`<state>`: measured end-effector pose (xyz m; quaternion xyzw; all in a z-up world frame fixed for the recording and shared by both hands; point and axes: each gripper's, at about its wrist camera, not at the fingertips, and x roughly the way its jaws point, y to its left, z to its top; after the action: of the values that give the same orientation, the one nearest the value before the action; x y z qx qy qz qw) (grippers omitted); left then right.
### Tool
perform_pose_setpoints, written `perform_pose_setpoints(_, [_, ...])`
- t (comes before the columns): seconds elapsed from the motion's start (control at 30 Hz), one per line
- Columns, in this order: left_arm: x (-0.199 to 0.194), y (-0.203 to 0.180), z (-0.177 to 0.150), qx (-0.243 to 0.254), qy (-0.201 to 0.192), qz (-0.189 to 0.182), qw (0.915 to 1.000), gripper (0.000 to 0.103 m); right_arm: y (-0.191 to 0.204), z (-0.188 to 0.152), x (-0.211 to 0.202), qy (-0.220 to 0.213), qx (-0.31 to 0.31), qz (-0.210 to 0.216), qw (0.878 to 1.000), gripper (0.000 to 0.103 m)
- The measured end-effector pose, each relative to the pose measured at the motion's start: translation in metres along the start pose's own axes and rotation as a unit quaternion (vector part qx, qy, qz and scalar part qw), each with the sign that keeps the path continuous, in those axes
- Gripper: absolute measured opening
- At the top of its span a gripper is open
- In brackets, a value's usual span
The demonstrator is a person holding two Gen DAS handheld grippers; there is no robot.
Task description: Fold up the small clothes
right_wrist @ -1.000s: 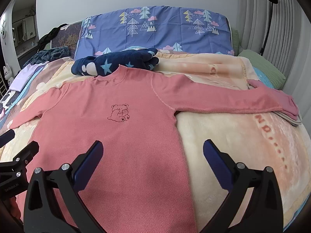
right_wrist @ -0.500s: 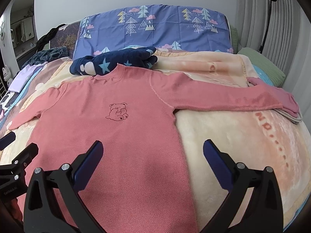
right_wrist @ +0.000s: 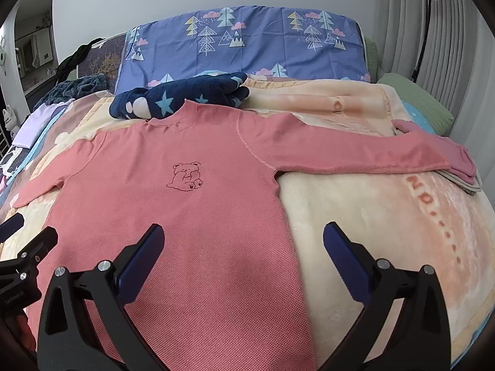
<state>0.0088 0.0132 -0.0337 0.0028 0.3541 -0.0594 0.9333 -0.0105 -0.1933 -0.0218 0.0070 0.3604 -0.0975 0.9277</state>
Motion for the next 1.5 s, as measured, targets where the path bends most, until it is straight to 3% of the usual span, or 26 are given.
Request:
perform_pose_setpoints(1.2, [0.011,0.018,-0.006,-0.006,0.011,-0.015,0.9998,0.101,0.004,0.003,0.022,0.021,-0.005,-0.018,1.0,0.102])
perform_pose_setpoints(1.27, [0.011,0.033,-0.004,-0.028,0.001,-0.017,0.9994,0.083,0.005,0.004,0.024,0.023,-0.008,-0.017,1.0,0.102])
perform_pose_setpoints(1.3, [0.012,0.044,-0.002,-0.042,0.001,-0.022,0.9989,0.067,0.005,0.004,0.025,0.024,-0.01,-0.018,1.0,0.102])
perform_pose_setpoints(1.33, [0.017,0.062,0.0,-0.07,0.009,-0.03,0.9971,0.056,0.005,0.004,0.025,0.024,-0.012,-0.018,0.999,0.102])
perform_pose_setpoints(1.4, [0.027,0.108,0.001,-0.156,0.028,-0.046,0.9863,0.051,0.004,0.004,0.026,0.024,-0.015,-0.019,0.999,0.102])
perform_pose_setpoints(1.5, [0.041,0.183,-0.01,-0.273,0.043,-0.031,0.9605,0.048,0.002,0.004,0.028,0.021,-0.015,-0.019,0.999,0.102])
